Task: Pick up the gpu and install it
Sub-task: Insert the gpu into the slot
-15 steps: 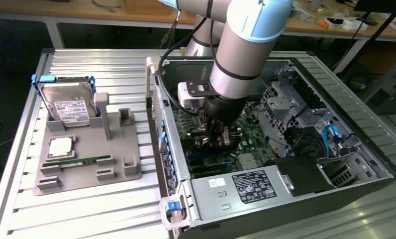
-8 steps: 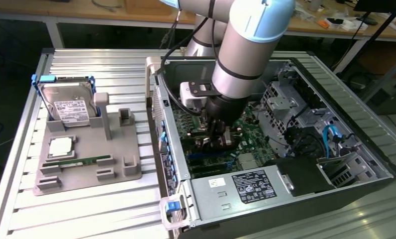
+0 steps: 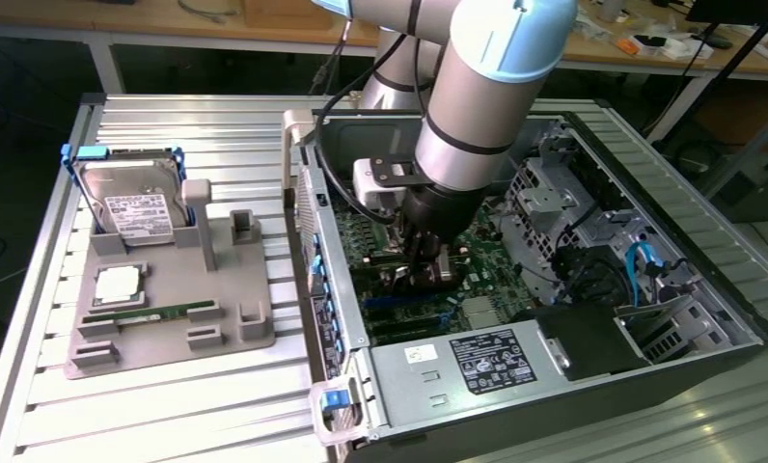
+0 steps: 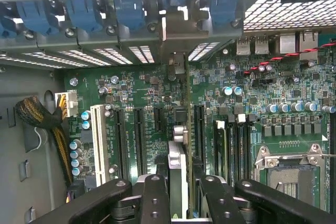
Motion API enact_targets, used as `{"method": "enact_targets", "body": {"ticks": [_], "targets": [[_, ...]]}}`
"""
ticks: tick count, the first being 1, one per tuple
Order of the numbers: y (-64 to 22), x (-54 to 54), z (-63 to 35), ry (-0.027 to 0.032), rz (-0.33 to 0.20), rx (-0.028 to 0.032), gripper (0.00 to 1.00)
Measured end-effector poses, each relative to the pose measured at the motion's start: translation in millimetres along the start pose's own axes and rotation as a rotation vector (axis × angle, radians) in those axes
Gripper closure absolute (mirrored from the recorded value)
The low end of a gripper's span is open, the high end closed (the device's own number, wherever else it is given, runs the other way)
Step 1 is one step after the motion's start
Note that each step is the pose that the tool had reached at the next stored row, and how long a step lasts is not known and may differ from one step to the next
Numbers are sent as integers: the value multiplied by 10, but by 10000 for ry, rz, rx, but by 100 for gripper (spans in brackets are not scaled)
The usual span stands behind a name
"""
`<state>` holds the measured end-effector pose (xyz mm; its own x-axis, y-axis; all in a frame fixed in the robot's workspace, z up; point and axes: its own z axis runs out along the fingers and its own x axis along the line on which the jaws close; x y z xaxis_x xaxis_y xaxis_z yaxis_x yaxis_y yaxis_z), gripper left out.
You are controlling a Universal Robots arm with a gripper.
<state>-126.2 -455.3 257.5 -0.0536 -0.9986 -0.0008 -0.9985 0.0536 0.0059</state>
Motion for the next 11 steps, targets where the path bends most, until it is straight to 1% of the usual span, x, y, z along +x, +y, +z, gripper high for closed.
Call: {"method": "enact_targets", "body": {"ticks": [11], "targets": [[3, 0, 0, 0, 98, 0, 72]]}}
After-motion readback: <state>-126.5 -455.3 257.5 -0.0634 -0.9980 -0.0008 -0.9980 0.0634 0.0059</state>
